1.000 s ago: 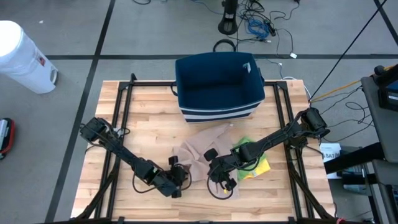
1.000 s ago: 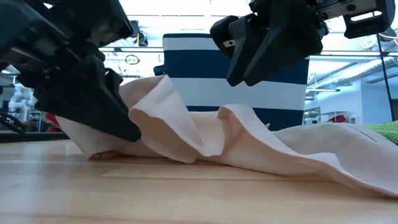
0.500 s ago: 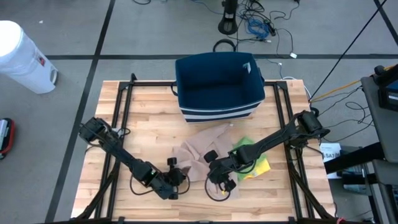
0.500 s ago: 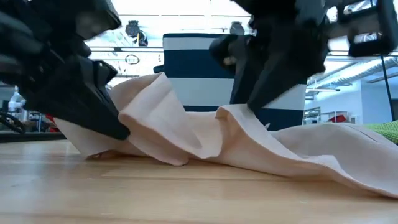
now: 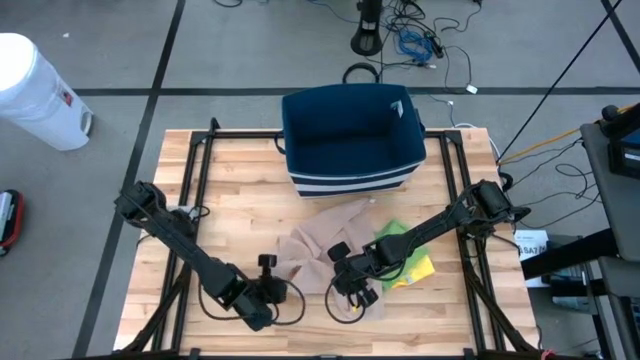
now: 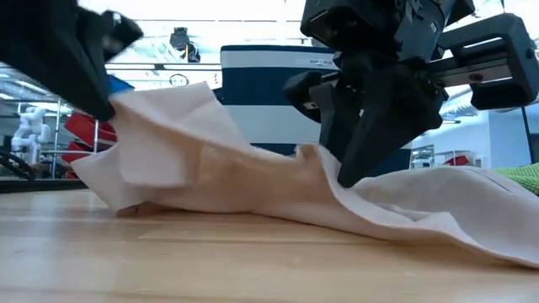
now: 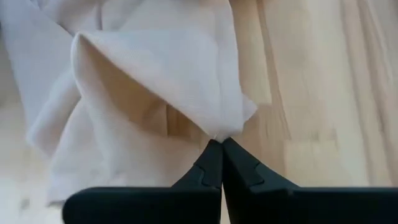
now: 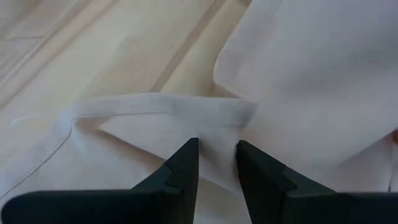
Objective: Fold towel
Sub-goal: Fold the light brown towel
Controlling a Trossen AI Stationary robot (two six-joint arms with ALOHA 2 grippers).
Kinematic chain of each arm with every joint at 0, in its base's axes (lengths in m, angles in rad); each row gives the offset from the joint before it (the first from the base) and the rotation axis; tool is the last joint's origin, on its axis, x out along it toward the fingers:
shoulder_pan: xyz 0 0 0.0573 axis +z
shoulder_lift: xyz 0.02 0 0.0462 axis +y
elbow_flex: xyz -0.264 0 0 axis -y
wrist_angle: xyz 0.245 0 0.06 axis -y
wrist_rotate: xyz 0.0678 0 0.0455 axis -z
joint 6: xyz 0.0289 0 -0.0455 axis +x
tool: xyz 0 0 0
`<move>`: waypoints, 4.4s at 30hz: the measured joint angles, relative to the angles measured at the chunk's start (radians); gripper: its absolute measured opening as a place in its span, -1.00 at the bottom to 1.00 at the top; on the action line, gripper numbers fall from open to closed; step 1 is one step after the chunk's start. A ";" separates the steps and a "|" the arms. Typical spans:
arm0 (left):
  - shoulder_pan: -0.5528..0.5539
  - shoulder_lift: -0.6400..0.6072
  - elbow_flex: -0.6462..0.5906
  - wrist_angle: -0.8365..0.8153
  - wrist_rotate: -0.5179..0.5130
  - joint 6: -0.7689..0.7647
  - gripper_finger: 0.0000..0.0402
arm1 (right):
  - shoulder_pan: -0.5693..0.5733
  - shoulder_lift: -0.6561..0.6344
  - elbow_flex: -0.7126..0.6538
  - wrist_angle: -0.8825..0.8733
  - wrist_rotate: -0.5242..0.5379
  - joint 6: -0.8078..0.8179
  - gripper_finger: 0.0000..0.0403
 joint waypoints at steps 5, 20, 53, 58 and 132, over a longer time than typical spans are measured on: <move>0.000 -0.001 0.121 -0.148 0.068 0.026 -1.00 | -0.001 0.000 0.000 -0.007 -0.001 0.015 -0.51; 0.008 0.004 0.052 0.026 0.256 -0.063 -0.20 | -0.001 0.000 0.000 -0.026 -0.001 0.033 -0.51; 0.044 0.207 0.038 0.105 0.133 -0.054 -0.79 | -0.001 0.001 0.000 -0.054 -0.005 0.060 -0.51; 0.045 0.191 0.039 0.030 0.156 -0.075 -0.98 | -0.001 0.001 0.000 -0.057 -0.005 0.059 -0.51; 0.116 0.100 0.296 -0.146 0.545 0.126 -0.64 | 0.173 -0.128 -0.001 -0.182 -0.157 0.177 -0.51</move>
